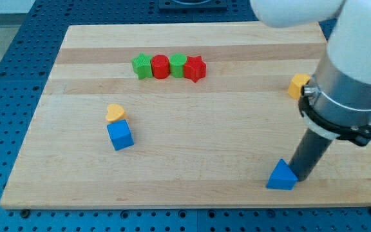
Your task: Move the blue triangle vertically bottom of the red star
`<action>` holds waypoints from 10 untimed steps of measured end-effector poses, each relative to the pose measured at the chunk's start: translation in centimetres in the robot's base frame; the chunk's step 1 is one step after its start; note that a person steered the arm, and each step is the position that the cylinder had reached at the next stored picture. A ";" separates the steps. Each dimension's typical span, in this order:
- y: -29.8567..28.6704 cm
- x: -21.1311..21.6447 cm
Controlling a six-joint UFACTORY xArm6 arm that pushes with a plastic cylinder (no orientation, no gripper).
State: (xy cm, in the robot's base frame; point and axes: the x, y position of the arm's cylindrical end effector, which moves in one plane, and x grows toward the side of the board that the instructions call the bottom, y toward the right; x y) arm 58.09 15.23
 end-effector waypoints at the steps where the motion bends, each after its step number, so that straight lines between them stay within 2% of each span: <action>1: 0.4 -1.0; 2: 2.9 0.9; 3: 2.8 1.3; 6: -6.3 1.4; 8: -7.8 1.4; 10: -13.0 1.3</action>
State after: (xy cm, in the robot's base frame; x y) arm 59.43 2.23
